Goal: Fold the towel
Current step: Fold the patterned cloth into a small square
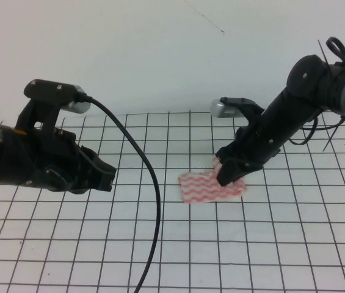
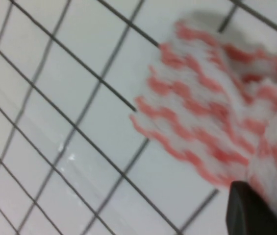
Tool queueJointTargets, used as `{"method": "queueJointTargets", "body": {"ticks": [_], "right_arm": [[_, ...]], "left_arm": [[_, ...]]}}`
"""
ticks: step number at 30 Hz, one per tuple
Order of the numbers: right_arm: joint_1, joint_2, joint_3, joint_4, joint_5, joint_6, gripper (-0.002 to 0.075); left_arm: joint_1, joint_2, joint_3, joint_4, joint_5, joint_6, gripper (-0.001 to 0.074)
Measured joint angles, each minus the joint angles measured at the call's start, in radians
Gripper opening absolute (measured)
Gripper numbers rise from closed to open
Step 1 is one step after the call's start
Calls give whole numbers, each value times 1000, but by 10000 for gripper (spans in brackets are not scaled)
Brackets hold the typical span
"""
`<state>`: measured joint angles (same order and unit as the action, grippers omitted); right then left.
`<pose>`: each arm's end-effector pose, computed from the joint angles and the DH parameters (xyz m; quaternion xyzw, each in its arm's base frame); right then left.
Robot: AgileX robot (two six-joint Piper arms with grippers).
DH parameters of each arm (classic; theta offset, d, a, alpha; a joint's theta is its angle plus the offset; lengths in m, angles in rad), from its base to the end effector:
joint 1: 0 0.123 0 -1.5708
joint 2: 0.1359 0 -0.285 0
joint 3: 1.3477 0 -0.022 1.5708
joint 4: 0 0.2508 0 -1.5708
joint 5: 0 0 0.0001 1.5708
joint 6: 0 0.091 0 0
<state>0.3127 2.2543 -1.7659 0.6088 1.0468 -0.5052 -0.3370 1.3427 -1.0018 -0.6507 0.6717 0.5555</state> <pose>0.4279 0.1857 0.1626 -0.2559 0.9269 0.2613 0.0840 0.2525 -0.1249 0.3036 0.2307 0.8858 -0.2336 0.3279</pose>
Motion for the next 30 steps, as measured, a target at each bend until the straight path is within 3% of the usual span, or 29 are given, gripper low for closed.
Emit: {"method": "queueJointTargets", "body": {"ticks": [23, 26, 30], "right_arm": [[66, 62, -19, 125, -47, -38, 41], [66, 67, -19, 163, -30, -81, 85], [66, 67, -19, 227, -18, -134, 204]], "left_arm": [[0, 0, 0, 0, 51, 10, -1], [0, 0, 0, 0, 51, 10, -1], [0, 0, 0, 0, 57, 10, -1]]}}
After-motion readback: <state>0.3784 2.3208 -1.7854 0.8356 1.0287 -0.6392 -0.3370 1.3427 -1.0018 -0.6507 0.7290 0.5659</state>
